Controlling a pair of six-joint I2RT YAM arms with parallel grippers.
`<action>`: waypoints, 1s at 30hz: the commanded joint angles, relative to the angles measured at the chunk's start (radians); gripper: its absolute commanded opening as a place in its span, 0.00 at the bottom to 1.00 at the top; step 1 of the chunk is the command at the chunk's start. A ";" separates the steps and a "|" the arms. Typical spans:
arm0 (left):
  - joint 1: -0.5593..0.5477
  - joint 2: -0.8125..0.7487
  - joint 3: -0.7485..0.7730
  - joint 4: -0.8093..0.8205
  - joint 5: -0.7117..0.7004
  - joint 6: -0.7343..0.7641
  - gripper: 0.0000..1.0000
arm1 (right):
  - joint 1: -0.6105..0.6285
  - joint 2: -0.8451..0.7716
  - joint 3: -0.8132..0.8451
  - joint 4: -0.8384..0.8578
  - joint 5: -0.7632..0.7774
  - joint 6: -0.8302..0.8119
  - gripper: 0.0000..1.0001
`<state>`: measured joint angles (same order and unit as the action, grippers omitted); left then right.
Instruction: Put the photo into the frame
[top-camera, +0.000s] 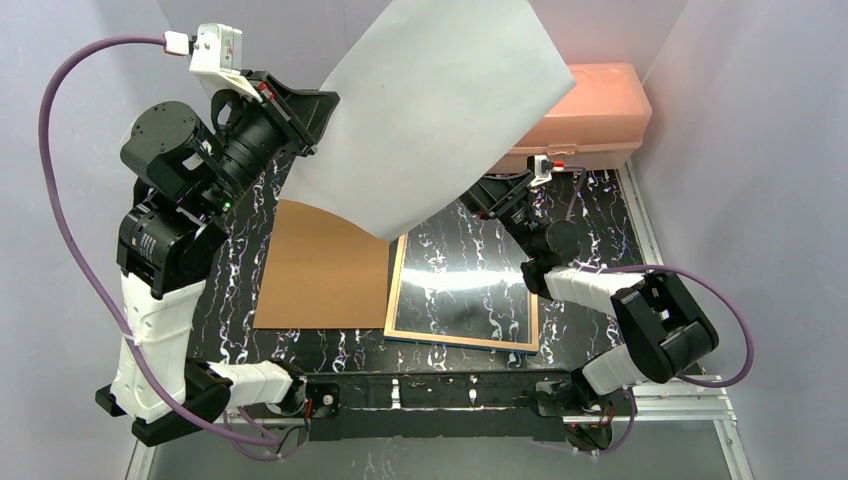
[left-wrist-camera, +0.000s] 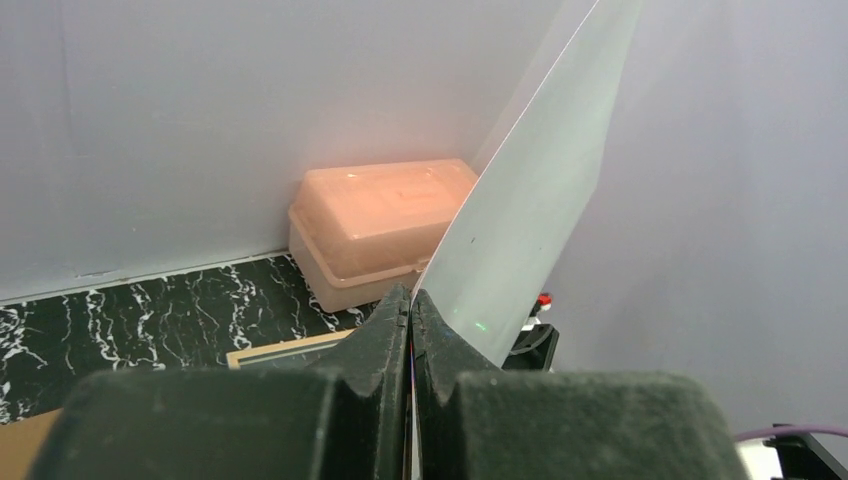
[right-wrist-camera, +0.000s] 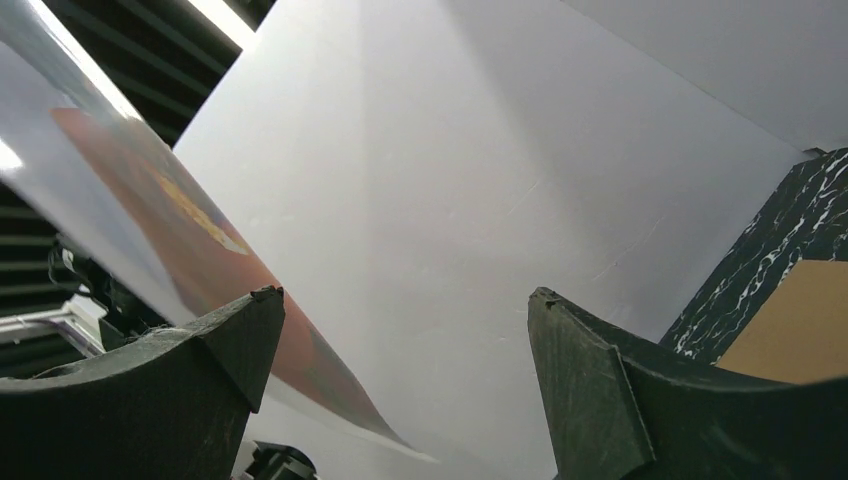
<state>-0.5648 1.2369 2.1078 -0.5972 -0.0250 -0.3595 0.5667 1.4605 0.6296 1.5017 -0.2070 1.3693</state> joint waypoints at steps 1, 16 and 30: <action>0.008 -0.021 -0.007 0.036 -0.089 -0.004 0.00 | -0.002 -0.029 -0.015 0.279 0.087 0.095 0.99; 0.014 -0.031 -0.030 0.036 -0.115 -0.009 0.00 | 0.000 -0.053 0.062 0.279 0.102 0.129 0.97; 0.014 -0.040 -0.061 0.044 -0.212 0.078 0.00 | 0.024 -0.084 0.139 0.204 0.108 0.166 0.96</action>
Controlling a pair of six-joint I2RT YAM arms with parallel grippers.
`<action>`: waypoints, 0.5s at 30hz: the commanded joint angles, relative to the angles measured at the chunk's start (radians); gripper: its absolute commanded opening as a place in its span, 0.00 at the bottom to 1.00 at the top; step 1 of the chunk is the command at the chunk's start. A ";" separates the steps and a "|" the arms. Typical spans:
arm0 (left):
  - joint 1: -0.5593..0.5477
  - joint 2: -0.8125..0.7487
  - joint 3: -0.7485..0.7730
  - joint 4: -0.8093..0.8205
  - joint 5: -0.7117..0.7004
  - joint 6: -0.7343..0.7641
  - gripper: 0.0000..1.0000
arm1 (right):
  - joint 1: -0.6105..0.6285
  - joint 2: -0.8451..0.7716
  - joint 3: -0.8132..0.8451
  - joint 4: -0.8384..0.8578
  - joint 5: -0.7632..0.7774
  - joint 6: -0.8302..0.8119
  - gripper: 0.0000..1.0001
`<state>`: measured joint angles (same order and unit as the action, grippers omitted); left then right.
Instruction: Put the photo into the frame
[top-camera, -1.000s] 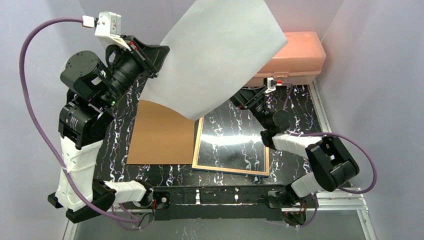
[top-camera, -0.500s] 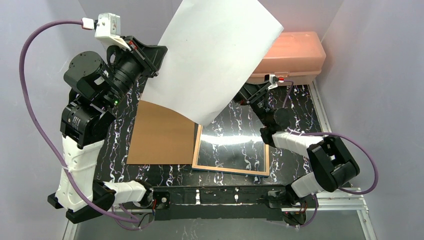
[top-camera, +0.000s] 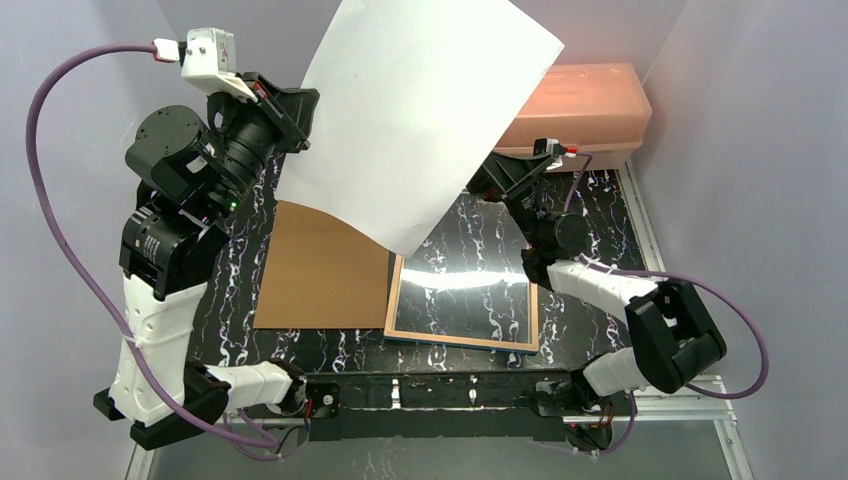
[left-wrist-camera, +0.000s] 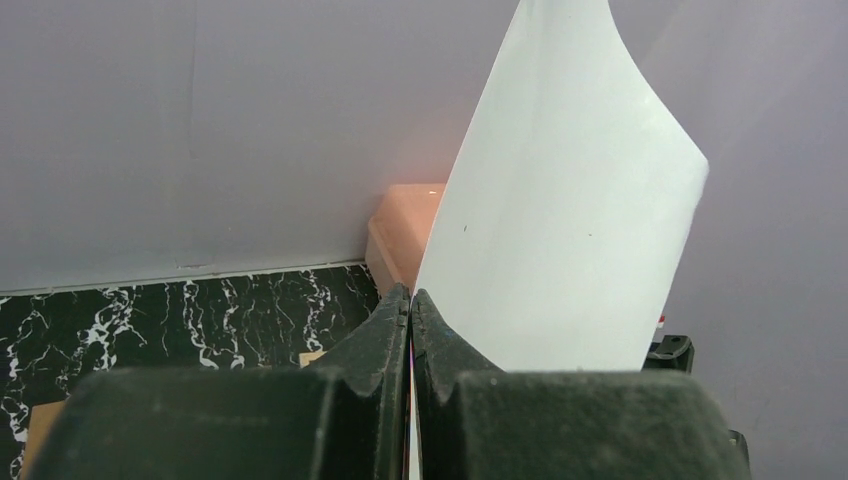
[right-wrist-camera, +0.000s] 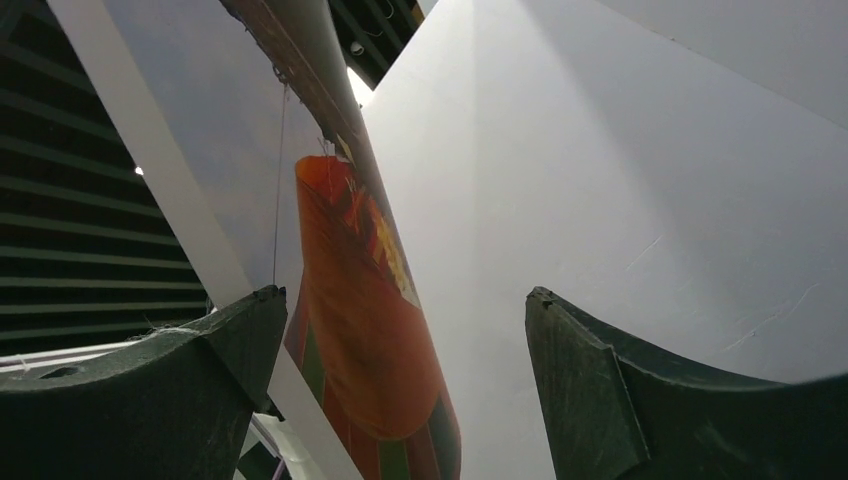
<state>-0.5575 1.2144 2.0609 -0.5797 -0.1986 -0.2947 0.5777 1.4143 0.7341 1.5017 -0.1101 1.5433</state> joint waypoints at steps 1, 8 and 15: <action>0.008 -0.019 -0.018 0.029 -0.039 0.014 0.00 | 0.014 -0.040 0.034 0.202 0.012 -0.010 0.96; 0.008 -0.031 -0.036 0.039 -0.092 0.051 0.00 | 0.016 -0.060 0.012 0.221 0.047 0.004 0.95; 0.010 -0.041 -0.053 0.038 -0.127 0.064 0.00 | 0.055 -0.093 0.051 -0.037 0.033 -0.036 0.95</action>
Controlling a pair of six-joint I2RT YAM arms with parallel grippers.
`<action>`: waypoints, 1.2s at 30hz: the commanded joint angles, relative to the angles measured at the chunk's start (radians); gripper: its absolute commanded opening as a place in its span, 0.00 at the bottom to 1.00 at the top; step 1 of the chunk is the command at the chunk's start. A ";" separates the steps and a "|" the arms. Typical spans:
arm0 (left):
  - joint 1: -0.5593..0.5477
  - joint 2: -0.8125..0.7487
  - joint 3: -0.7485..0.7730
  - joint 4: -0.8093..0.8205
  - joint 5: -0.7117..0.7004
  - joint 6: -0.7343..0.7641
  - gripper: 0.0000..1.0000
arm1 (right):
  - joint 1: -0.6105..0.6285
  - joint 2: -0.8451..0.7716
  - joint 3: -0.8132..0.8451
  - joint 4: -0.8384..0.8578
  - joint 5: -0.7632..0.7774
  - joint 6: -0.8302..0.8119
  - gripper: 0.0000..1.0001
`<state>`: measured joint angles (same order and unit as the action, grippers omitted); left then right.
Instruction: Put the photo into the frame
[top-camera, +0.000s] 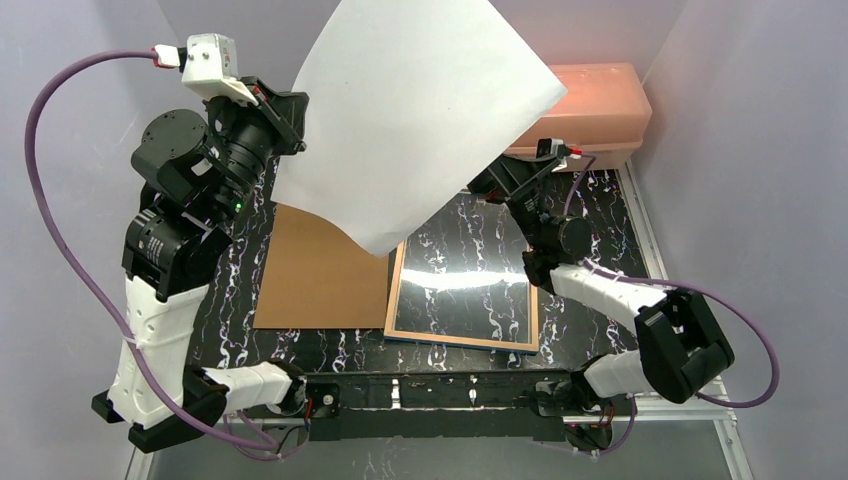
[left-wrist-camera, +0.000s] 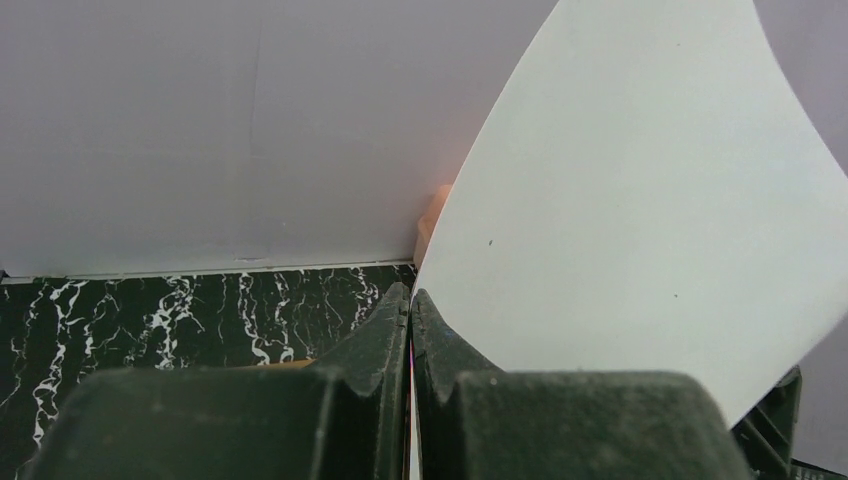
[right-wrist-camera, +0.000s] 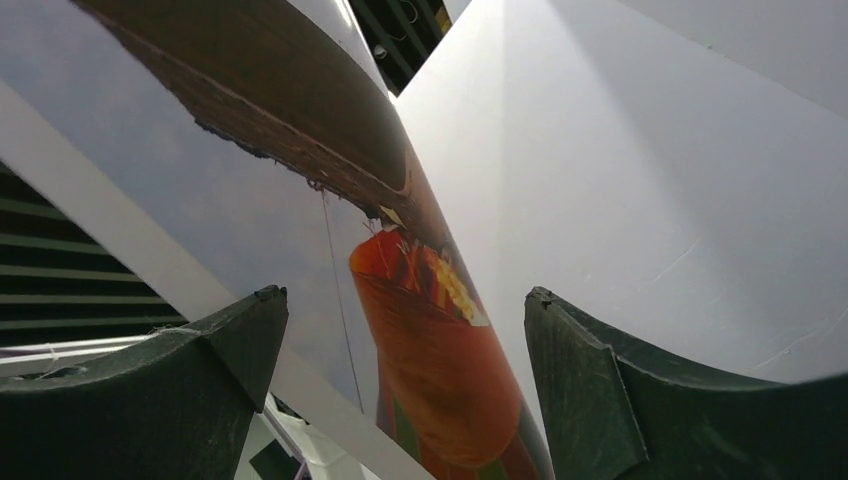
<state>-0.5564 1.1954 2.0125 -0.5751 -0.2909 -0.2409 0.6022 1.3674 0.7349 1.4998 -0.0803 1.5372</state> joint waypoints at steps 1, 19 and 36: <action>0.009 -0.017 0.000 0.028 -0.031 0.001 0.00 | 0.037 -0.049 0.060 -0.137 -0.004 -0.029 0.95; 0.080 0.047 0.074 -0.013 0.020 -0.035 0.00 | 0.059 -0.032 0.057 -0.634 0.024 -0.080 0.94; 0.090 0.055 0.090 -0.024 0.209 -0.041 0.00 | 0.044 0.374 0.204 0.138 -0.231 -0.123 0.99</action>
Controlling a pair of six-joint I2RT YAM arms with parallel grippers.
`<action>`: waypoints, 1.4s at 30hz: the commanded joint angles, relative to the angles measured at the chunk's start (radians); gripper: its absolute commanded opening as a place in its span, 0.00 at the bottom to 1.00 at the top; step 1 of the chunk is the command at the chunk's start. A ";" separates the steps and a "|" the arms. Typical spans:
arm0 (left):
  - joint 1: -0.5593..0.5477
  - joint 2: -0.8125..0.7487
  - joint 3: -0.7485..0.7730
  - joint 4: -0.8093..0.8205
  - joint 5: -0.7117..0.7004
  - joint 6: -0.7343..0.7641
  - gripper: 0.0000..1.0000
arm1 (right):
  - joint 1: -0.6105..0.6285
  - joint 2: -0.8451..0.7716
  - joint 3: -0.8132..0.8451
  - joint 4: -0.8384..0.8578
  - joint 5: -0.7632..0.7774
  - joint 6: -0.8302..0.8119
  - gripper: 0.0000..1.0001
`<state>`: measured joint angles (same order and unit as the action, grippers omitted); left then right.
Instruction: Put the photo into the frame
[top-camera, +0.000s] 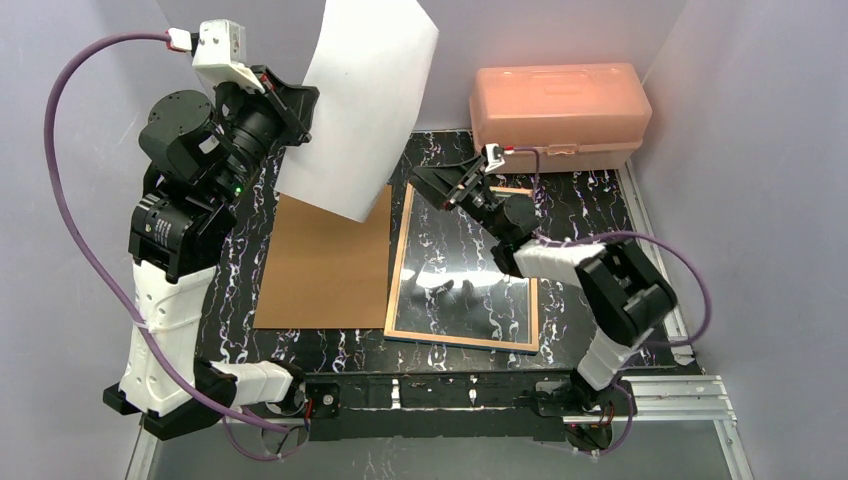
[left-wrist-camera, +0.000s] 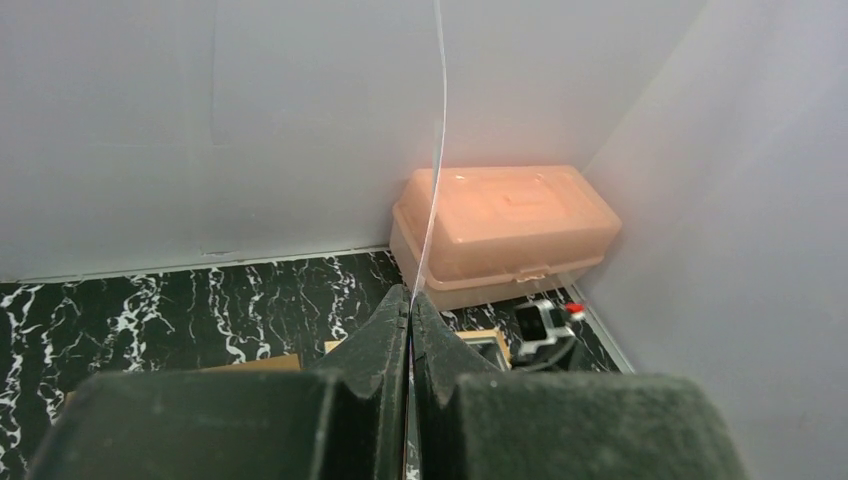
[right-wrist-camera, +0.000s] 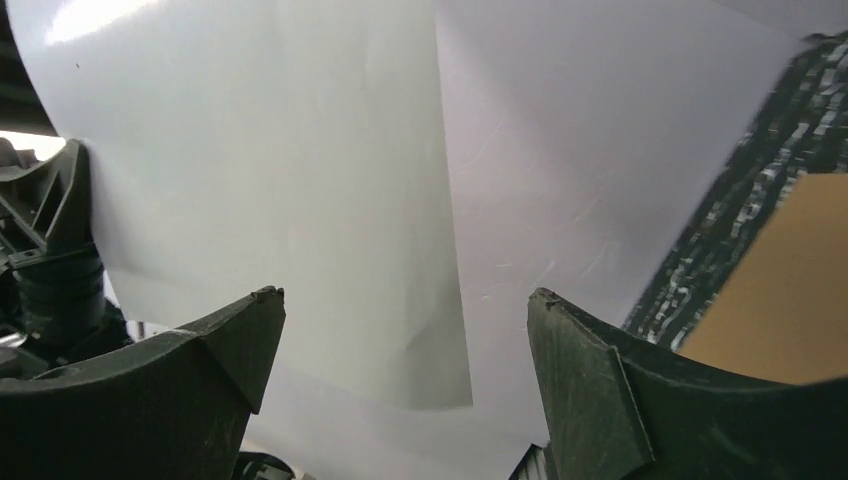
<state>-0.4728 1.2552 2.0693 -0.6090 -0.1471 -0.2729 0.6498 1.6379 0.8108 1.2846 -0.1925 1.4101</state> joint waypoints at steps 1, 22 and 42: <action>0.006 -0.002 0.043 0.004 0.070 -0.011 0.00 | -0.004 0.144 0.161 0.380 -0.131 0.018 0.99; 0.007 -0.008 0.088 -0.043 0.068 -0.030 0.00 | -0.052 0.500 0.594 0.497 -0.125 0.281 0.99; 0.007 -0.052 0.003 -0.004 0.070 0.005 0.00 | -0.011 0.514 0.727 0.496 -0.184 0.645 0.99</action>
<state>-0.4725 1.2331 2.0903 -0.6380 -0.0807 -0.2829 0.6373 2.2116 1.4796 1.5002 -0.3664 1.9808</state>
